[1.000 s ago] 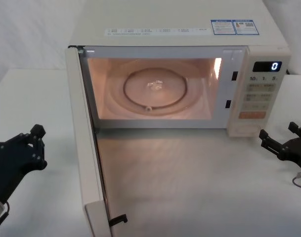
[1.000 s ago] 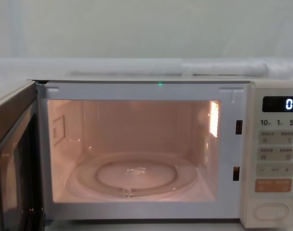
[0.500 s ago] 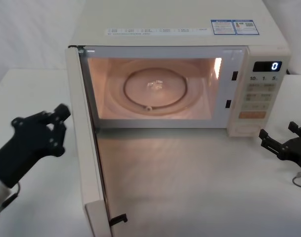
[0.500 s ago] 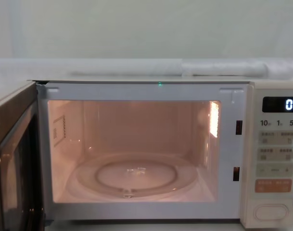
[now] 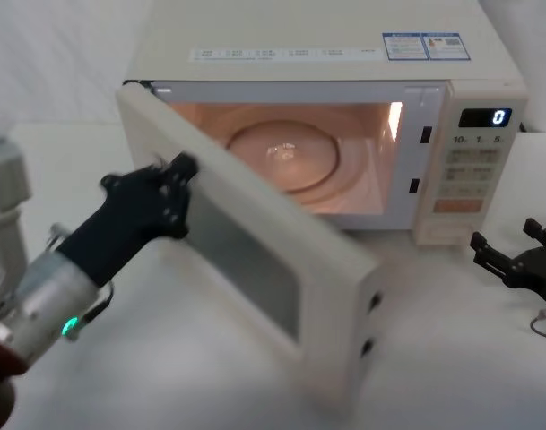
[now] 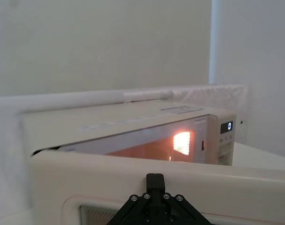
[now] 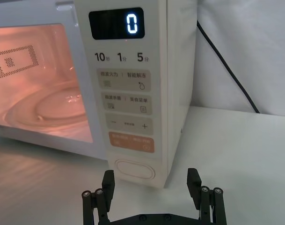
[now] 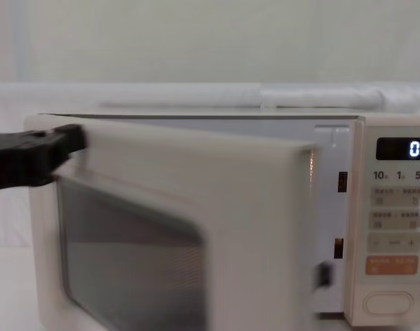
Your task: Press the button to open the microwave door with one hand; close the microwave door with the other hand.
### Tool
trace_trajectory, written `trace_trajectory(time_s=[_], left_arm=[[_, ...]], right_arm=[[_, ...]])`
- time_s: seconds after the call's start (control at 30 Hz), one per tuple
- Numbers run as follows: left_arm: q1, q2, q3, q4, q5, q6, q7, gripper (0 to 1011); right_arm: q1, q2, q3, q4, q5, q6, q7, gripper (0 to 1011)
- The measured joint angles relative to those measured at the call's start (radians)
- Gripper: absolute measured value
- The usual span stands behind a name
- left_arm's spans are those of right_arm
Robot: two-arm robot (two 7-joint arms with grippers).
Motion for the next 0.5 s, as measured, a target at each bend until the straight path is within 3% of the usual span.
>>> trace_trajectory(time_s=[0.3, 0.5], left_arm=[[-0.16, -0.03, 0.132, 0.094, 0.031, 0.029, 0.011, 0], [-0.226, -0.038, 0.182, 0.144, 0.03, 0.046, -0.002, 0]], right_arm=[[0.0, 0.0, 0.0, 0.0, 0.0, 0.0, 0.0, 1002], [0.0, 0.0, 0.0, 0.0, 0.0, 0.0, 0.0, 1002]])
